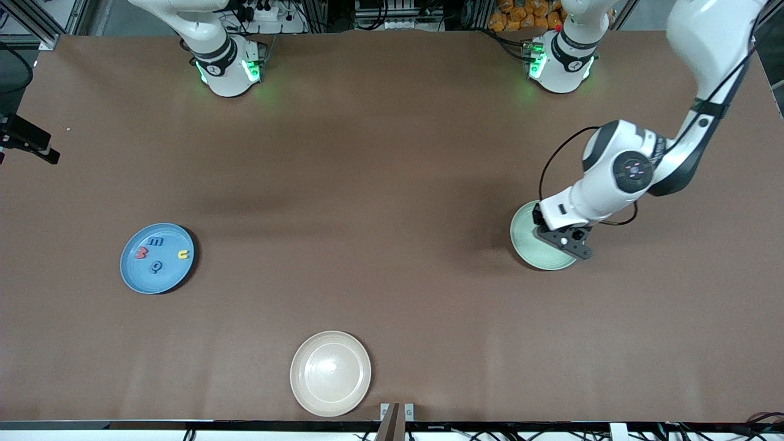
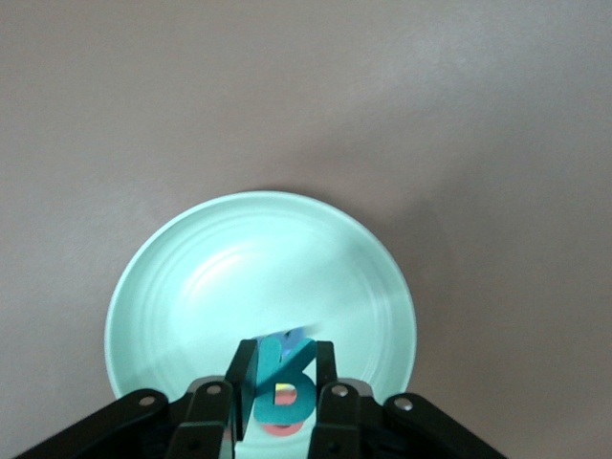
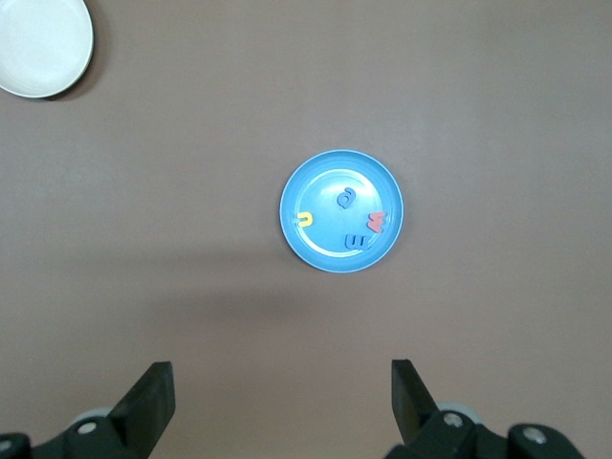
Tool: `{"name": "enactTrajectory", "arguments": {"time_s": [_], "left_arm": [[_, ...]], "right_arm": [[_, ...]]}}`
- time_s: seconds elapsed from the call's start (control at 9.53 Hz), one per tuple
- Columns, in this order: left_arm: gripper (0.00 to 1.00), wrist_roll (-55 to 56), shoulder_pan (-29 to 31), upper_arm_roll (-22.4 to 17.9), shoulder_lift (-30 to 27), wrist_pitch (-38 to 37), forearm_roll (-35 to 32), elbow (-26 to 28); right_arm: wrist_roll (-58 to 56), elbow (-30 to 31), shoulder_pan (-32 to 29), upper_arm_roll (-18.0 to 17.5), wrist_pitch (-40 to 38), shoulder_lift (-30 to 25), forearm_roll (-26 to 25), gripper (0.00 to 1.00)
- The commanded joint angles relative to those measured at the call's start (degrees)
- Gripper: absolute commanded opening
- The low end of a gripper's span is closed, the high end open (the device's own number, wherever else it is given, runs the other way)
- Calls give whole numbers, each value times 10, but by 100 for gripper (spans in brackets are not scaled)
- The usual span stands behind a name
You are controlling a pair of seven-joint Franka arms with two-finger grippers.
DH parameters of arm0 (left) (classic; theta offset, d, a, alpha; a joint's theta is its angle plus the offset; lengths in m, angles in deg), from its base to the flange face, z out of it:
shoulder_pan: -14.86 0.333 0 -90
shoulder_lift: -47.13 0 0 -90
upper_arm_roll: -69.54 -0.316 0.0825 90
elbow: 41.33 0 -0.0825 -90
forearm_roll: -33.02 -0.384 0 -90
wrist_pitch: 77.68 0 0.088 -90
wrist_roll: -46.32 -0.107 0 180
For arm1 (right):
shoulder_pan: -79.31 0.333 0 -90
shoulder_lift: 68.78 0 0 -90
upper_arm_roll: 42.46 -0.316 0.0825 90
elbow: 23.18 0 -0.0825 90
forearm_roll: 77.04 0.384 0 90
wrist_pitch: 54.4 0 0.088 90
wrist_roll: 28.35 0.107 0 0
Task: Sort upper and lower case letters into plates
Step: 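Carry the teal k with the left gripper to the green plate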
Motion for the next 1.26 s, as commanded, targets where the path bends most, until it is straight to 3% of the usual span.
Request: {"name": "enactTrajectory", "arguments": {"time_s": [0.0,0.31,0.52,1.15], "left_arm": [[18,-30,64,38,-11,95,-8,72],[19,-20,72,37,-10,204,-7,129],[30,-29,82,37,-9,218,-10,133],[27,-35,108,35,12,294,-21,177]], "right_arm": [[11,21,2,0,-2,-21,-7,100],[10,21,2,0,-2,-21,-7,100],[10,27,2,0,0,-21,-7,100],[11,31,2,0,1,-21,-7,100]]}}
